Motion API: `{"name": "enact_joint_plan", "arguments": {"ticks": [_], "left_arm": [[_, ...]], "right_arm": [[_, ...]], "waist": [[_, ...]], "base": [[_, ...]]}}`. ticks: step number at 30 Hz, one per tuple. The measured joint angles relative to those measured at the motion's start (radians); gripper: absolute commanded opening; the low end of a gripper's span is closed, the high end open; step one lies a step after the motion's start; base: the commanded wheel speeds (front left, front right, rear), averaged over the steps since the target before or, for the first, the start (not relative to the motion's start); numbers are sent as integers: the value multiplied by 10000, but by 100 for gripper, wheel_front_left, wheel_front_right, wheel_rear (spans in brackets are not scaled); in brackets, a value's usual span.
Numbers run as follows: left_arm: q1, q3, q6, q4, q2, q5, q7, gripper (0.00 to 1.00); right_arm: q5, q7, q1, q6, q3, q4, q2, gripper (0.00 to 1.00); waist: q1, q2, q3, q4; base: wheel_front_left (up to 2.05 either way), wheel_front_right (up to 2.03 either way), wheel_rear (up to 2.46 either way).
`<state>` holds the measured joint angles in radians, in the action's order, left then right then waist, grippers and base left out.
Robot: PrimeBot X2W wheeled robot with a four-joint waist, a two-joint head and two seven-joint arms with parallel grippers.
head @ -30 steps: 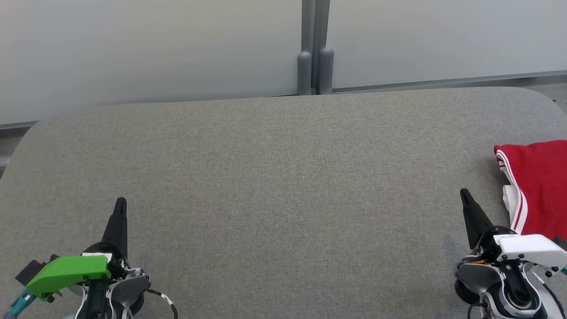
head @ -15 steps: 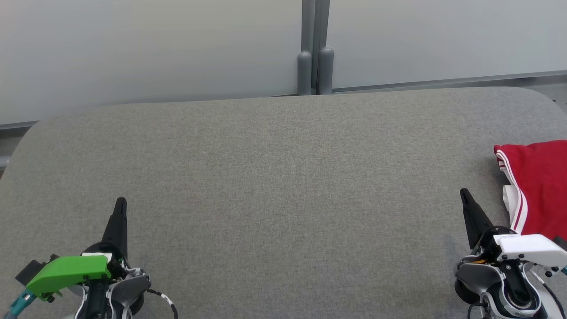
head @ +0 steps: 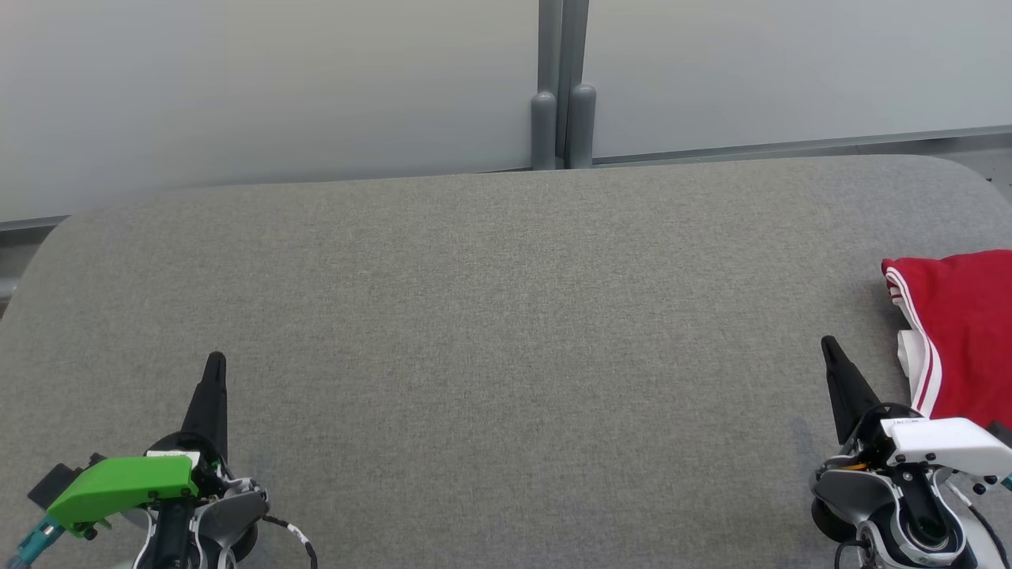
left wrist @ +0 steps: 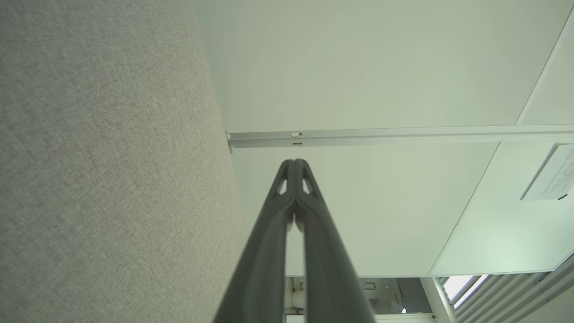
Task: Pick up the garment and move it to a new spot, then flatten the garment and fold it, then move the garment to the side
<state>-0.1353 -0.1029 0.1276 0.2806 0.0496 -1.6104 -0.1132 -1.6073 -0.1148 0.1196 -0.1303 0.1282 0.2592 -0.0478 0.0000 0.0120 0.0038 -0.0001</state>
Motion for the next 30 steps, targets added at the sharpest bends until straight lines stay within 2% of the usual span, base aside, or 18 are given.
{"name": "enact_joint_plan", "arguments": {"ticks": [30], "left_arm": [[-1,0,0,-2,-2,0,0,0]], "right_arm": [[0,0,0,0,-2,0,0,0]], "waist": [[0,0,0,0]], "base": [[0,0,0]]}}
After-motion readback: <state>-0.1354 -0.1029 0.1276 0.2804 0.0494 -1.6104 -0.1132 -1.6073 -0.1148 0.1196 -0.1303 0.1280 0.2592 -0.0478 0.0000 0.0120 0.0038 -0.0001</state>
